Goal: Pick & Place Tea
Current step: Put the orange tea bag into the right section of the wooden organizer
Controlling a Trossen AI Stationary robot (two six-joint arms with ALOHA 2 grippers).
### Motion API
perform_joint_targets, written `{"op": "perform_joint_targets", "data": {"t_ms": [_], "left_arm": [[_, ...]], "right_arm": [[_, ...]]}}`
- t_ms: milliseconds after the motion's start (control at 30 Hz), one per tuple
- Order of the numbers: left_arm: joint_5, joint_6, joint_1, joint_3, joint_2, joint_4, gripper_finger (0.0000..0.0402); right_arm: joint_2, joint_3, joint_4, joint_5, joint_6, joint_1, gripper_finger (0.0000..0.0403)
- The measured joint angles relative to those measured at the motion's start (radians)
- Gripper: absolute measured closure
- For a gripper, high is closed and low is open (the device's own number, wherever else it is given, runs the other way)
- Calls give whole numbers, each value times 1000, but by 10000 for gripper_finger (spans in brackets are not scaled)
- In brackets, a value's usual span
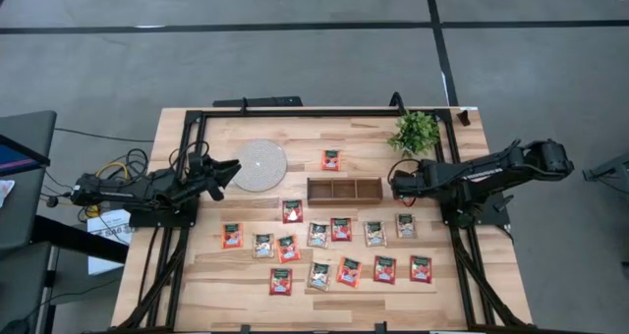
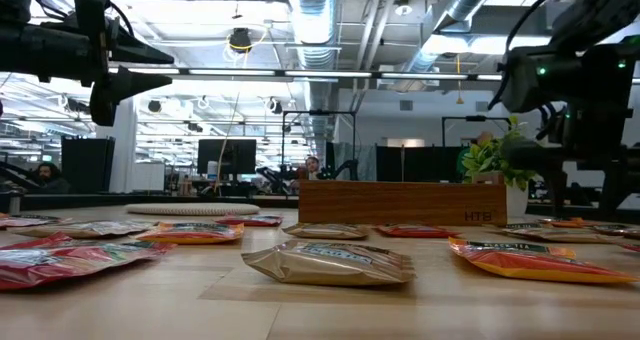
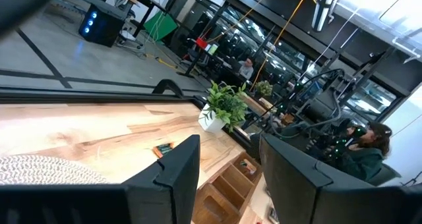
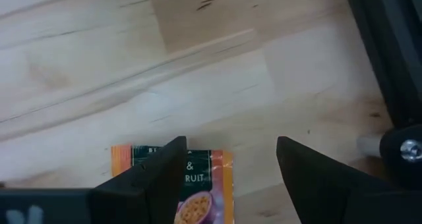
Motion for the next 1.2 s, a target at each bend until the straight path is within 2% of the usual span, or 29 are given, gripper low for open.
{"op": "perform_joint_targets", "data": {"t_ms": [333,1000,1200], "left_arm": [[0,0,0,0,0,0,250],[0,0,0,0,0,0,250],[0,1,0,0,0,0,250]], "right_arm": [[0,-3,25,-10,-47,-16,175],[-62,-1,50,-23,-75,68,175],[17,-1,53,-31,-94,46,175]]}}
